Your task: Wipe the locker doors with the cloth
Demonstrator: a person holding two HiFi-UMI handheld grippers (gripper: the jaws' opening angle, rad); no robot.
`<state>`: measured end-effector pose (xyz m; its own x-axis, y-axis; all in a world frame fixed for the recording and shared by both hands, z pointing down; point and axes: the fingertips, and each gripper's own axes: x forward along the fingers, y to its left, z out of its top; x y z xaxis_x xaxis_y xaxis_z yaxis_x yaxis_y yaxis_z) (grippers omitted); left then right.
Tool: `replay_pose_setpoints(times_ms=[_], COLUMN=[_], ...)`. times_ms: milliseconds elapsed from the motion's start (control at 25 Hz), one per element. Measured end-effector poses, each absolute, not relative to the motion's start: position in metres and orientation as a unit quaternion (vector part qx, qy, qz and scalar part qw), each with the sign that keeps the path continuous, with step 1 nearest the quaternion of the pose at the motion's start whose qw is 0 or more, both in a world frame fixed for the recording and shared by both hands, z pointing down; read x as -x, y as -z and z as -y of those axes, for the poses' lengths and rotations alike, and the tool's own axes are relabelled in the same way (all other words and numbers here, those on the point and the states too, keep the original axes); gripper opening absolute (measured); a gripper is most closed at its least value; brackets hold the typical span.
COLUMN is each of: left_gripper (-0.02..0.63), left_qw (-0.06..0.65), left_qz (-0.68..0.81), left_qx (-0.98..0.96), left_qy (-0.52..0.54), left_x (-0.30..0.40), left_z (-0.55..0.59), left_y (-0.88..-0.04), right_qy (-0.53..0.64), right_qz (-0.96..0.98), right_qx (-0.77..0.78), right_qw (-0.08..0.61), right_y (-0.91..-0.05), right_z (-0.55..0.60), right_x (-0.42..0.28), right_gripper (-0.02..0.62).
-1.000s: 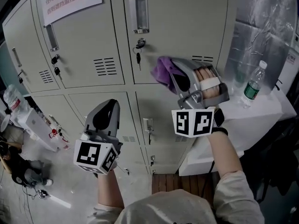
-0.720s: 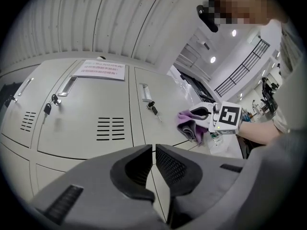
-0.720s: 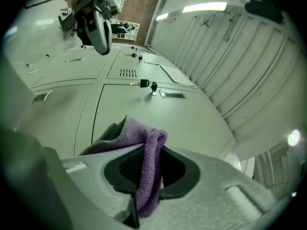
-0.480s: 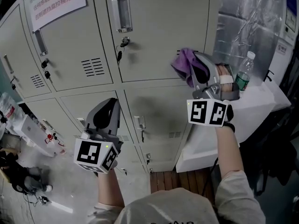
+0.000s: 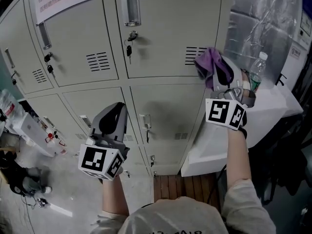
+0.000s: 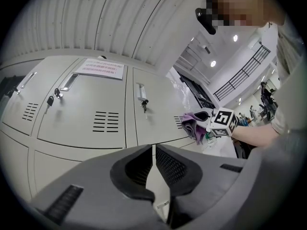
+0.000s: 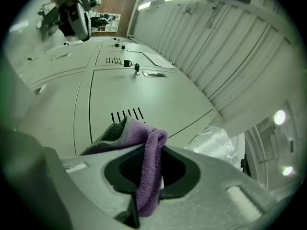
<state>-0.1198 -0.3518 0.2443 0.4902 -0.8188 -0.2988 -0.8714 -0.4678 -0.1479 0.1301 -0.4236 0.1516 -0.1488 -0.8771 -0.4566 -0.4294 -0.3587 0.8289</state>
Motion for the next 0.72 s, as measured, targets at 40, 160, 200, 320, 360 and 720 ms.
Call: replay_pose_setpoints(times_ms=[40,160,200,320,360,720], left_gripper=[0.018,0.018,0.018,0.018,0.018,0.018], left_qw=[0.140,0.133,0.134,0.157,0.165,0.154], left_qz=[-0.497,-0.499,-0.498,-0.487,-0.483,-0.493], left_qx=[0.851,0.851,0.851,0.854,0.854,0.850], left_qy=[-0.095,-0.095,-0.095,-0.099,-0.099,-0.098], left_x=[0.121,0.121,0.120,0.114,0.112,0.111], left_z=[0.351,0.347,0.344,0.334,0.331,0.304], left_y=[-0.248,-0.258,-0.261,-0.265,-0.268,-0.297], right_qy=[0.540,0.522,0.513,0.489,0.480,0.341], right_qz=[0.533,0.572,0.590,0.634,0.647,0.792], right_qx=[-0.619,-0.614,-0.610,-0.596,-0.590,-0.507], right_qw=[0.200,0.153,0.128,0.068,0.055,-0.022], right_y=[-0.152,-0.149,-0.149,-0.152,-0.156,-0.230], right_z=[0.424,0.416,0.411,0.391,0.384,0.347], right_x=[-0.131,-0.130,-0.128,-0.121,-0.119,-0.090], right_gripper=[0.049,0.057,0.058,0.058,0.058,0.058])
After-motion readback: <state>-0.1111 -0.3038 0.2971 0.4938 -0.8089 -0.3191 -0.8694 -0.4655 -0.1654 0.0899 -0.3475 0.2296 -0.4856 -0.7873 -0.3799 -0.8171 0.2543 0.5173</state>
